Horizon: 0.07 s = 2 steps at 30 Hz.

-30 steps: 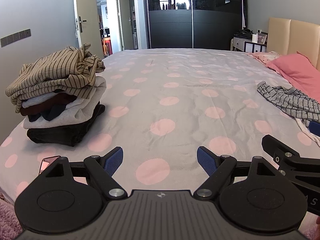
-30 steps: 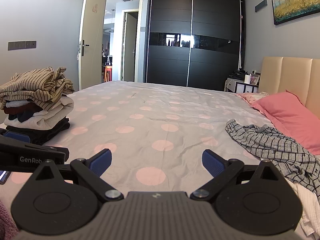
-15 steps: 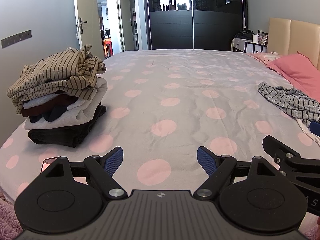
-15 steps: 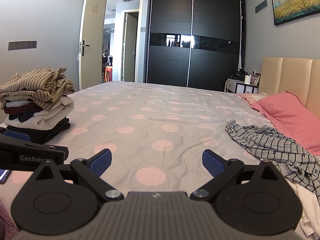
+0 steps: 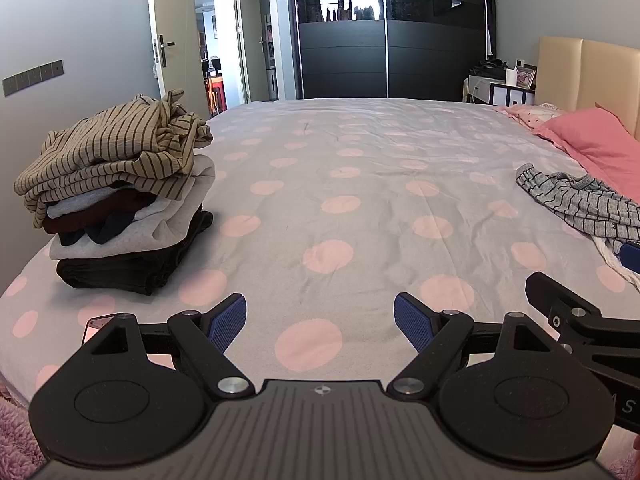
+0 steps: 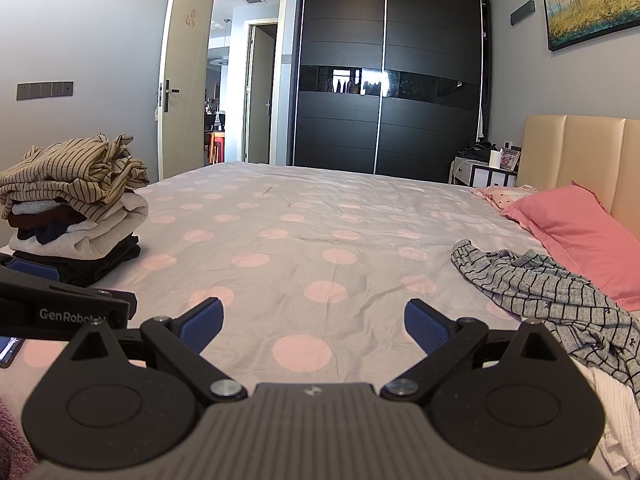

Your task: Fold clothes

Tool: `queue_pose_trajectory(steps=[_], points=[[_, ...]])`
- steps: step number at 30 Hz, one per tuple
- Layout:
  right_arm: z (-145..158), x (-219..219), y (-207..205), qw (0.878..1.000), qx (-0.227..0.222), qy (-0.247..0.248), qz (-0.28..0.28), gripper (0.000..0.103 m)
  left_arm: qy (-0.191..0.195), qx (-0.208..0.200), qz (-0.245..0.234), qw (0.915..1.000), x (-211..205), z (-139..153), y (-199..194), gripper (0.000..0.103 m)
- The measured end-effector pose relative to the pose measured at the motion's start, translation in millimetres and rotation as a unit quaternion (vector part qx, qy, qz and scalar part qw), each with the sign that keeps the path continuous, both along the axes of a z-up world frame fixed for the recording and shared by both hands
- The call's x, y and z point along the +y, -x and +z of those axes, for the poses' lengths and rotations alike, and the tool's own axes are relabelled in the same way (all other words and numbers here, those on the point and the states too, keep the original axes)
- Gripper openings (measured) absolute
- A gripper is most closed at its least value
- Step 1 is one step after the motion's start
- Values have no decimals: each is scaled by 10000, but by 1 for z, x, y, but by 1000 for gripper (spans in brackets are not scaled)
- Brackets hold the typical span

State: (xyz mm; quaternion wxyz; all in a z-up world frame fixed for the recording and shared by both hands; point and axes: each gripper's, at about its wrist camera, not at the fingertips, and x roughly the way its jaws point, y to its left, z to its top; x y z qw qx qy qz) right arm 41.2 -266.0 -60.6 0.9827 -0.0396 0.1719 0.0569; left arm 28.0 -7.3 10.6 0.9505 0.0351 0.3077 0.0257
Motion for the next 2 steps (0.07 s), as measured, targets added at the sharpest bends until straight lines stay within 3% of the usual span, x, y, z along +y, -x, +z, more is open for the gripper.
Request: queue_pose_trajectory(steps=[2], points=[[0,0,-1,10000,2,6,-2,98,11,-11,-2,10000,1,1,0,81]])
